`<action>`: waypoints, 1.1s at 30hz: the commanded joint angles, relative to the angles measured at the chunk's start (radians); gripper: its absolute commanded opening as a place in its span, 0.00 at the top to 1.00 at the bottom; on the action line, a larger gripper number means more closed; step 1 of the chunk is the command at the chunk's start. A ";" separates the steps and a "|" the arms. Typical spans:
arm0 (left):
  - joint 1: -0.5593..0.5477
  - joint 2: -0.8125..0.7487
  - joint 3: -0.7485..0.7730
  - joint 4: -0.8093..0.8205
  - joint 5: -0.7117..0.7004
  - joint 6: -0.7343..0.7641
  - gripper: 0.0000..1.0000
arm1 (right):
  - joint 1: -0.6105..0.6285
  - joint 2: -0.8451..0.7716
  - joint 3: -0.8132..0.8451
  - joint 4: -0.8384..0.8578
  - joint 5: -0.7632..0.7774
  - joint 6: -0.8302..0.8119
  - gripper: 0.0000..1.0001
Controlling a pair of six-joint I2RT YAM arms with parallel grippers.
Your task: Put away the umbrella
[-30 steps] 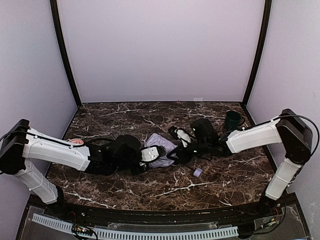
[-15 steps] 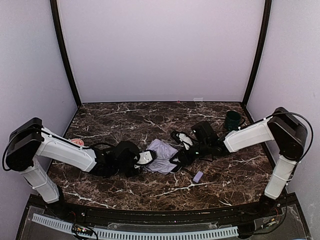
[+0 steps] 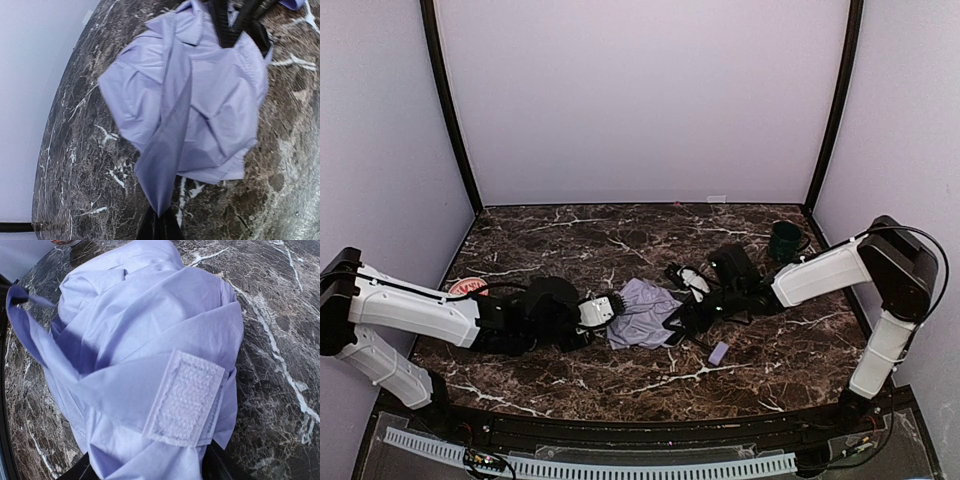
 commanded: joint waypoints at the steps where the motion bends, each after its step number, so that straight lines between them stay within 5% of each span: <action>1: -0.062 0.043 -0.016 -0.134 -0.055 0.017 1.00 | 0.012 0.069 0.038 0.007 0.022 -0.023 0.40; 4: -0.081 0.091 -0.012 -0.168 -0.091 0.016 1.00 | 0.012 0.096 0.038 0.005 0.006 -0.040 0.47; 8: -0.110 0.125 -0.004 -0.224 -0.109 0.058 1.00 | 0.011 0.107 0.038 -0.011 0.013 -0.053 0.83; 11: -0.134 0.136 -0.008 -0.242 -0.104 0.092 1.00 | 0.011 0.079 0.038 -0.020 0.050 -0.068 1.00; 21: -0.179 -0.017 -0.039 -0.161 0.131 0.077 0.46 | 0.101 -0.132 0.036 -0.028 0.366 -0.361 1.00; 25: -0.161 -0.188 -0.098 -0.050 0.257 0.008 0.46 | 0.136 -0.230 0.036 -0.006 0.521 -0.521 1.00; 27: -0.117 -0.244 -0.120 0.062 0.354 -0.094 0.53 | 0.144 -0.273 0.035 0.015 0.555 -0.592 1.00; 30: -0.079 -0.238 -0.157 0.323 0.410 -0.257 0.68 | 0.147 -0.325 0.048 0.040 0.559 -0.669 1.00; 33: -0.079 -0.166 -0.109 0.441 0.422 -0.290 0.66 | 0.149 -0.367 0.091 0.028 0.543 -0.700 1.00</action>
